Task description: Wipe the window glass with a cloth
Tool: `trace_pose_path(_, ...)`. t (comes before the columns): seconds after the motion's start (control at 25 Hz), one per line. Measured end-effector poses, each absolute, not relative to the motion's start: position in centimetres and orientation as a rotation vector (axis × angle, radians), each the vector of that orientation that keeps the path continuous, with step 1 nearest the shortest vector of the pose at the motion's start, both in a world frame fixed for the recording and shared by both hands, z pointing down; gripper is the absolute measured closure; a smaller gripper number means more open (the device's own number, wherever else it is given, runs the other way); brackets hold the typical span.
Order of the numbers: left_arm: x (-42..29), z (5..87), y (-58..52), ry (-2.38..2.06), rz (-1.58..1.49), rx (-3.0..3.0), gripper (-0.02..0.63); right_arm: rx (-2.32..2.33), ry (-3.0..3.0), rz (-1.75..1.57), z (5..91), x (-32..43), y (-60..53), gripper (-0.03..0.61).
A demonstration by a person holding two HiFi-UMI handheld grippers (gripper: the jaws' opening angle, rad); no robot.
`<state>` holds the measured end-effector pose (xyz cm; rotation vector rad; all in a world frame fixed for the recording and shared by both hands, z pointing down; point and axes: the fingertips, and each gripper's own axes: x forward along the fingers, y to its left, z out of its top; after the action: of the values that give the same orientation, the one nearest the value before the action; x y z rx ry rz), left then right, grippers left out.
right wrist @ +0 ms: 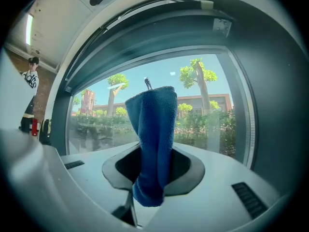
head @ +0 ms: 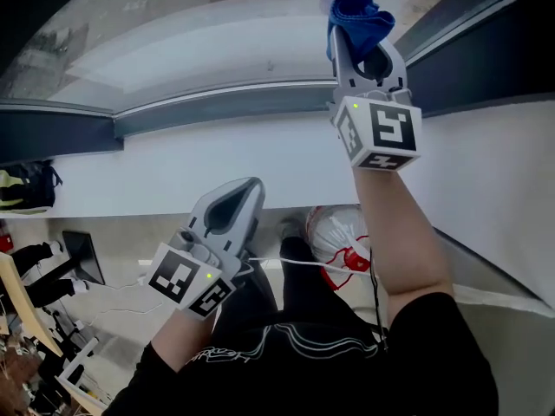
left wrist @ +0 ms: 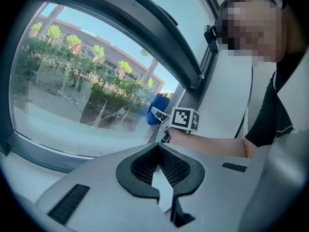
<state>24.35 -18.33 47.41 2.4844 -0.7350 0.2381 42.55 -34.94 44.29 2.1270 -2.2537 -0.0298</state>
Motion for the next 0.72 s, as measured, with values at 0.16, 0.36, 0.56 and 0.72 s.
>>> trace_pose_path(0.16,26.7,47.1,-18.5,-0.704,0.248,2.497,0.609,2.188,-2.178,-0.029,44.4,46.9,-33.9,0.485)
trace_pose_path(0.36,28.9,47.4,-18.8,-0.660,0.265,2.509,0.609,2.266,-2.095,-0.031,44.6,51.1,-33.1,0.485)
trace_pose_path(0.56,30.5,47.6,-18.6,-0.619,0.276,2.515,0.609,2.330,-2.033,-0.010,44.9,53.8,-32.3,0.485)
trace_pose_path(0.72,31.0,47.8,-18.5,-0.599,0.280,2.516,0.609,2.349,-2.011,-0.015,44.8,54.7,-32.0,0.485)
